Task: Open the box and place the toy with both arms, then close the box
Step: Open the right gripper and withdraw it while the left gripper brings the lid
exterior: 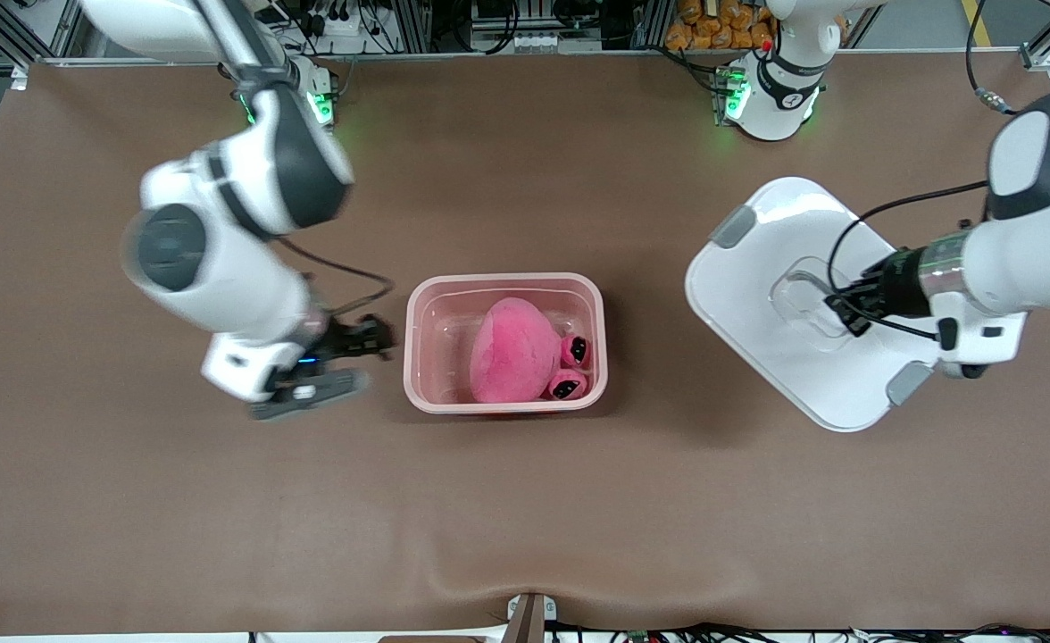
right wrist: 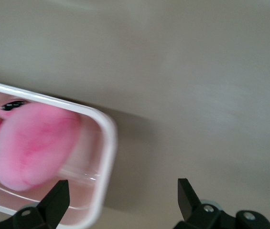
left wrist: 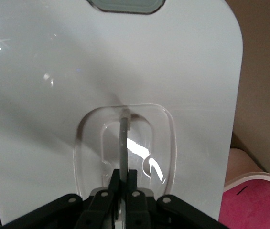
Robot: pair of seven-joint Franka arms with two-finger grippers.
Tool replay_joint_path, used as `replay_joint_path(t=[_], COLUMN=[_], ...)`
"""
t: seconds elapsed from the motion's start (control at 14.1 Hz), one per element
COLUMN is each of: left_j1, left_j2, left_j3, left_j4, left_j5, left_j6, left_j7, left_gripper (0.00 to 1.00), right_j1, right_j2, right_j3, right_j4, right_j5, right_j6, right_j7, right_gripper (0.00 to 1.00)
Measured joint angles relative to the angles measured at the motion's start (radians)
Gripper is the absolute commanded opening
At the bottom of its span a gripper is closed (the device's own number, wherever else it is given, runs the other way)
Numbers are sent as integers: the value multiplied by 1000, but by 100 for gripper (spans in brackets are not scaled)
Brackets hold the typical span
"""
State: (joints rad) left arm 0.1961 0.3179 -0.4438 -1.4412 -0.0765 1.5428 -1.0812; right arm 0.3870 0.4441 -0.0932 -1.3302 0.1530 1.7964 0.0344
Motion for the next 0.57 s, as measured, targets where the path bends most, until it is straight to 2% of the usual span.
replay_joint_path(t=[0.21,0.57], left_j1=[-82,-216], left_j2=[2,21], left_j3=[-2,-3], left_j4=[0,-1], left_j5=[0,2], left_j6=[57,186], left_j7=[-169,-461], left_gripper=[0,0], right_j1=[-130,-316], right_j2=[-110,-292], right_j3=[-2,-5], right_j4=[-106,-244], right_j5=[0,-16], right_j6=[-43,-125], right_j7=[-88,-123], right_gripper=[100,100])
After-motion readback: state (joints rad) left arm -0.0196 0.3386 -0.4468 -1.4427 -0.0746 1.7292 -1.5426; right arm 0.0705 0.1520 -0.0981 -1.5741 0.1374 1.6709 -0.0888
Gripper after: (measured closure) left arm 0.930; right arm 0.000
